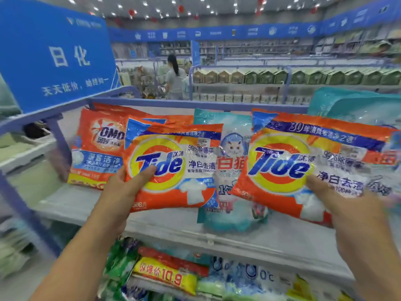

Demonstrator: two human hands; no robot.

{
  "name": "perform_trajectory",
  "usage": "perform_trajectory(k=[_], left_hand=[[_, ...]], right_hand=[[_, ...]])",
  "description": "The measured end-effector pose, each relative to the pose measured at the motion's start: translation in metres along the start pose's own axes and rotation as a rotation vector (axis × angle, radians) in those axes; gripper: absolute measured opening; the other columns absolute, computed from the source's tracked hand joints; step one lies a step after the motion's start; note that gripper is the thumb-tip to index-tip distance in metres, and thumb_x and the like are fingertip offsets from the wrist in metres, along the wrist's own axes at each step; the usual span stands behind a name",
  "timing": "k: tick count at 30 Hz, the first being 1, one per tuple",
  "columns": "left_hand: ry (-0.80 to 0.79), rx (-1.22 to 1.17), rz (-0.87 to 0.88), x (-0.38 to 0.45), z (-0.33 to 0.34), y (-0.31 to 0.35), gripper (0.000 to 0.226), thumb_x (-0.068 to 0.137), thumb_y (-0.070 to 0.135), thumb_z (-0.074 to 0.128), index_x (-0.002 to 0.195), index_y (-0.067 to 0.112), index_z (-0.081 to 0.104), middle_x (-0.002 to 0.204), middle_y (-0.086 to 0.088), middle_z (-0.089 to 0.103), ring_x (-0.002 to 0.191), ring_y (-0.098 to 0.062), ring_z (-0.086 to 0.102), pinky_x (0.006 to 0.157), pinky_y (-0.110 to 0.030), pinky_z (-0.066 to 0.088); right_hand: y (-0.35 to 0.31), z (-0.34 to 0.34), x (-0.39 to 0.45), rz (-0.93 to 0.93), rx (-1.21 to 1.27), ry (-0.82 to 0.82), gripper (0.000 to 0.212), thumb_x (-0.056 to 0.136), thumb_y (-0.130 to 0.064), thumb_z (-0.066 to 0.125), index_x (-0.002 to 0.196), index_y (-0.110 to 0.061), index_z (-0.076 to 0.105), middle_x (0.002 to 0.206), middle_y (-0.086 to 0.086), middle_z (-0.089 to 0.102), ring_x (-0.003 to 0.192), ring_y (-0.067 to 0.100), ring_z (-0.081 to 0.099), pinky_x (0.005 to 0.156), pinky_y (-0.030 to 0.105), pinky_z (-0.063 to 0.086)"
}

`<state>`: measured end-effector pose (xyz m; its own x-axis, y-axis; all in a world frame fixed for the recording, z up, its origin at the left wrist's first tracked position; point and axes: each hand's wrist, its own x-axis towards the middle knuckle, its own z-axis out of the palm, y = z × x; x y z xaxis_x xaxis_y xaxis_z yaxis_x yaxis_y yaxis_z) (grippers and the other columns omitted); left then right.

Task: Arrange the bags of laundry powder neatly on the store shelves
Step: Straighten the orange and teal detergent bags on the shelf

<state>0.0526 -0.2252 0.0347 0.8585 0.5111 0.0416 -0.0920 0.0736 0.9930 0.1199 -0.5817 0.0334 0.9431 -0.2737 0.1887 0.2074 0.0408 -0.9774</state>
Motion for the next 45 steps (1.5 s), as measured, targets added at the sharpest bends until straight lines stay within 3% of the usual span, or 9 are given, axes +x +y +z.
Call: perform_trajectory(k=[5,8,11,15,20,26,33,39,45], left_hand=[[0.001,0.102,0.069,0.027,-0.058,-0.002,0.075,0.048,0.061,0.09,0.11,0.023,0.072,0.098,-0.007,0.08,0.088,-0.029,0.078,0.08,-0.042,0.06],[0.003,0.154,0.049,0.053,-0.089,-0.012,0.048,0.066,0.044,0.084,0.107,0.023,0.072,0.094,-0.004,0.081,0.088,-0.029,0.078,0.079,-0.043,0.061],[0.021,0.219,0.031,0.078,-0.12,-0.024,0.025,0.083,0.032,0.08,0.104,0.023,0.071,0.094,-0.002,0.08,0.087,-0.026,0.078,0.082,-0.044,0.061],[0.149,0.486,0.151,0.107,-0.151,-0.039,0.018,0.09,0.037,0.074,0.097,0.021,0.068,0.088,0.007,0.072,0.085,-0.018,0.07,0.064,-0.027,0.048],[0.219,0.644,0.161,0.13,-0.158,-0.057,0.04,0.098,0.029,0.063,0.125,0.0,0.056,0.125,-0.021,0.064,0.115,-0.039,0.058,0.092,-0.043,0.044],[0.312,0.837,0.357,0.119,-0.147,-0.053,0.071,0.091,0.022,0.07,0.149,0.003,0.033,0.149,-0.024,0.039,0.139,-0.041,0.034,0.112,-0.058,0.033],[-0.194,0.506,0.798,0.056,-0.069,-0.019,0.02,0.097,0.022,0.062,0.116,0.023,0.062,0.122,0.011,0.057,0.118,-0.006,0.051,0.103,-0.013,0.034],[-0.501,0.334,0.381,0.027,0.005,-0.037,0.032,0.093,0.037,0.068,0.122,0.038,0.055,0.117,0.022,0.057,0.111,0.001,0.06,0.098,-0.029,0.052],[-0.571,0.349,0.124,0.029,0.057,-0.05,0.054,0.092,0.038,0.07,0.14,0.036,0.044,0.127,0.016,0.062,0.112,-0.005,0.061,0.098,-0.031,0.05]], right_hand=[[-0.003,0.056,-0.035,0.012,-0.089,-0.145,0.031,0.066,-0.03,0.088,0.085,-0.022,0.064,0.085,-0.008,0.074,0.077,0.011,0.073,0.065,0.03,0.057],[0.002,0.091,-0.055,0.015,-0.107,-0.199,0.065,0.05,-0.057,0.093,0.101,-0.022,0.071,0.093,-0.002,0.079,0.086,0.022,0.075,0.08,0.044,0.061],[0.003,0.133,-0.074,0.036,-0.134,-0.193,0.035,0.066,-0.04,0.089,0.085,-0.027,0.062,0.083,0.001,0.073,0.071,0.01,0.067,0.065,0.02,0.052],[0.021,0.198,-0.086,0.027,-0.213,-0.182,0.05,0.068,-0.043,0.09,0.104,-0.017,0.066,0.094,-0.006,0.074,0.089,0.018,0.07,0.081,0.035,0.053],[0.054,0.259,-0.089,0.038,-0.429,-0.216,0.025,0.081,-0.028,0.083,0.103,-0.023,0.071,0.095,-0.012,0.075,0.093,0.016,0.072,0.088,0.033,0.055],[0.053,0.264,-0.098,0.057,-0.616,-0.209,0.065,0.083,-0.03,0.081,0.137,-0.023,0.046,0.115,-0.013,0.057,0.108,0.014,0.058,0.09,0.024,0.04],[0.024,0.236,-0.11,-0.04,-0.626,-0.174,0.036,0.09,-0.035,0.072,0.124,-0.031,0.061,0.111,-0.018,0.066,0.101,0.001,0.064,0.097,0.03,0.052],[0.014,0.172,-0.092,-0.105,-0.654,0.056,0.028,0.093,-0.038,0.068,0.118,-0.026,0.065,0.109,-0.013,0.068,0.091,-0.003,0.062,0.075,0.019,0.049],[0.039,0.114,-0.03,0.041,-0.643,0.061,0.053,0.089,-0.051,0.068,0.131,-0.023,0.056,0.131,0.0,0.054,0.111,0.015,0.056,0.094,0.034,0.047]])
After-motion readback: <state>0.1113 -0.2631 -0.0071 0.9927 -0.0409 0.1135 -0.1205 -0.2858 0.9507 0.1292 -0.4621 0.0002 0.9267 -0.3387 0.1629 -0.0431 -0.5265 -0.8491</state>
